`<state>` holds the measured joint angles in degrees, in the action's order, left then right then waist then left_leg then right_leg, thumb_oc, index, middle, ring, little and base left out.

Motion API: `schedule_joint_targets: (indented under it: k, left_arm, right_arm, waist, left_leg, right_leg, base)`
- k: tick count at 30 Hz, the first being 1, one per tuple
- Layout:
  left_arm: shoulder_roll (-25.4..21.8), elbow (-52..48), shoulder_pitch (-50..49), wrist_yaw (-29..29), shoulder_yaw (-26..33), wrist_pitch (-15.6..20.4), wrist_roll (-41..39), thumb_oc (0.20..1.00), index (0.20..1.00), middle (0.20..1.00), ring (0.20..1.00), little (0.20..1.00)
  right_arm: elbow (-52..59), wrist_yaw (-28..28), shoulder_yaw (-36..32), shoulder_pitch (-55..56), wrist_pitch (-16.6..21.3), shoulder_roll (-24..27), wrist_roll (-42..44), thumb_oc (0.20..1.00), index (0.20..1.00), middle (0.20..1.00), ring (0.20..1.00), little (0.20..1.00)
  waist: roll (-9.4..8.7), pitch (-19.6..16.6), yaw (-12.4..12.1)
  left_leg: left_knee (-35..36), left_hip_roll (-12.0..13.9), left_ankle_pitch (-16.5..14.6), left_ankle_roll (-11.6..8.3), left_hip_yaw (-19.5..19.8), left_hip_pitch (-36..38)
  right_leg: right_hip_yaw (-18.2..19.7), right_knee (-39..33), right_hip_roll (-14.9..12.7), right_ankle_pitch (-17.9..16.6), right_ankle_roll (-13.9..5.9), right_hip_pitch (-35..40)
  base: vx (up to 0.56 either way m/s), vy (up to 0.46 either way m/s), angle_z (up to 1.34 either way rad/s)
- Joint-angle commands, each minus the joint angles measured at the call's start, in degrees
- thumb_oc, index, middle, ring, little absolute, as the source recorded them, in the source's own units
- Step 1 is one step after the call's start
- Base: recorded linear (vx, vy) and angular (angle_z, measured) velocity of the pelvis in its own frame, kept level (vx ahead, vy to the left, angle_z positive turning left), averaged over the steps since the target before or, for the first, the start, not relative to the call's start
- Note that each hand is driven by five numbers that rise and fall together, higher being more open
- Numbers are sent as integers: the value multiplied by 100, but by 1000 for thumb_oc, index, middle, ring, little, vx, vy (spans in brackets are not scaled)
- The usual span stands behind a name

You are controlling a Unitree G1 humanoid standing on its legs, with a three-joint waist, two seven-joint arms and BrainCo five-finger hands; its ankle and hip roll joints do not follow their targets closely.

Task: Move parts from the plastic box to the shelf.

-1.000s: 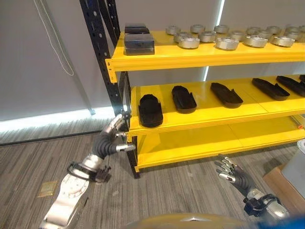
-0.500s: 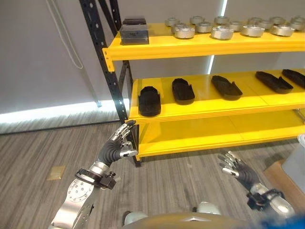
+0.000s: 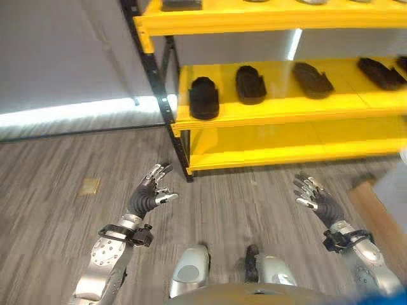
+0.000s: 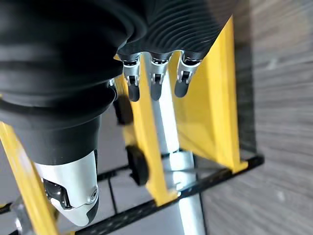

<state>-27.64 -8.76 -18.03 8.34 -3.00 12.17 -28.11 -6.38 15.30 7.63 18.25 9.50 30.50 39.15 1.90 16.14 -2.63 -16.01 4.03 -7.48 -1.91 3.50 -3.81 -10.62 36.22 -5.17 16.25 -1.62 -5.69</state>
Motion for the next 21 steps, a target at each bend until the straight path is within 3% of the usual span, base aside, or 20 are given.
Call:
schedule_joint_targets:
  k: [1,5,6,11,12,13,14,15,16,18,19,21]
  left_arm:
    - [-332,-376,-225,-114,85,460,55,1000,1000,1000,1000,1000]
    - [-300,-304,-99,-264,77,501,111,1000,1000,1000,1000,1000]
    - [-299,-270,-18,-349,71,516,162,1000,1000,1000,1000,1000]
    - [-366,-254,120,-477,42,525,242,1000,1000,1000,1000,1000]
    - [-428,-234,195,-525,26,520,305,1000,1000,1000,1000,1000]
    - [-487,-200,320,-604,-18,520,367,1000,1000,1000,1000,1000]
    - [-513,-187,349,-629,-23,527,362,1000,1000,1000,1000,1000]
    - [-510,-187,375,-630,-43,528,382,1000,1000,1000,1000,1000]
    - [-507,-186,377,-631,-43,529,383,1000,1000,1000,1000,1000]
    - [-490,-169,414,-595,-86,542,398,1000,1000,1000,1000,1000]
    - [-451,-86,572,-600,-196,569,324,1000,1000,1000,1000,1000]
    - [-424,-47,613,-605,-228,584,287,1000,1000,1000,1000,1000]
  right_arm:
    - [162,-40,122,-31,259,-5,73,1000,1000,1000,1000,1000]
    - [120,-82,309,-253,233,-134,62,1000,1000,1000,1000,1000]
    - [139,-116,502,-468,198,-224,70,1000,1000,1000,1000,1000]
    - [124,-188,806,-882,198,-360,72,1000,1000,1000,1000,1000]
    - [128,-227,914,-1023,203,-444,38,1000,1000,1000,1000,1000]
    - [93,-274,1065,-1187,211,-545,65,1000,1000,1000,1000,1000]
    - [95,-298,1136,-1244,210,-561,39,1000,1000,1000,1000,1000]
    - [79,-285,1208,-1303,188,-590,-6,1000,1000,1000,1000,1000]
    - [77,-285,1209,-1307,189,-588,-7,1000,1000,1000,1000,1000]
    - [93,-288,1216,-1309,171,-609,-20,1000,1000,1000,1000,1000]
    - [44,-338,1174,-1407,198,-566,11,1000,1000,1000,1000,1000]
    - [39,-363,1151,-1439,219,-552,-14,1000,1000,1000,1000,1000]
  waist:
    - [-233,-636,26]
    - [-380,-696,-8]
    - [-475,-740,-19]
    - [-589,-793,-106]
    - [-620,-796,-143]
    - [-571,-725,-135]
    - [-510,-634,-99]
    - [-356,-510,-36]
    - [-365,-500,-35]
    - [-294,-509,35]
    - [-309,-480,148]
    - [-295,-440,191]
  left_leg:
    - [536,-89,1446,-113,-13,-872]
    - [354,-134,1145,5,-256,-843]
    - [159,-223,884,118,-359,-887]
    - [-81,-370,537,289,-415,-895]
    - [-70,-455,423,412,-390,-819]
    - [-21,-567,356,580,-370,-652]
    - [67,-592,349,654,-398,-476]
    - [226,-603,345,725,-378,-214]
    - [230,-613,344,725,-381,-204]
    - [373,-673,291,728,-304,19]
    - [430,-740,154,582,-195,218]
    - [411,-711,72,515,-150,280]
  right_leg:
    - [26,-2349,-155,-534,-246,1338]
    - [227,-2586,-356,-689,-405,1382]
    - [323,-2631,-509,-813,-526,1387]
    - [468,-2509,-665,-1039,-643,1335]
    - [540,-2059,-701,-1403,-683,1128]
    - [684,-1184,-719,-2045,-689,679]
    - [712,-820,-728,-2218,-664,478]
    - [648,-346,-675,-2177,-597,119]
    - [654,-315,-687,-2158,-597,112]
    - [658,-501,-639,-1919,-513,-110]
    - [766,-1929,-750,-1834,-556,-384]
    - [736,-2489,-860,-2021,-632,-280]
  base:
    - [219,268,-25]
    - [175,222,-65]
    - [154,211,-7]
    - [108,143,-5]
    - [133,270,-10]
    - [106,302,5]
    - [93,346,20]
    - [50,198,37]
    - [98,148,19]
    - [220,-9,0]
    - [272,-83,-5]
    - [211,-137,-7]
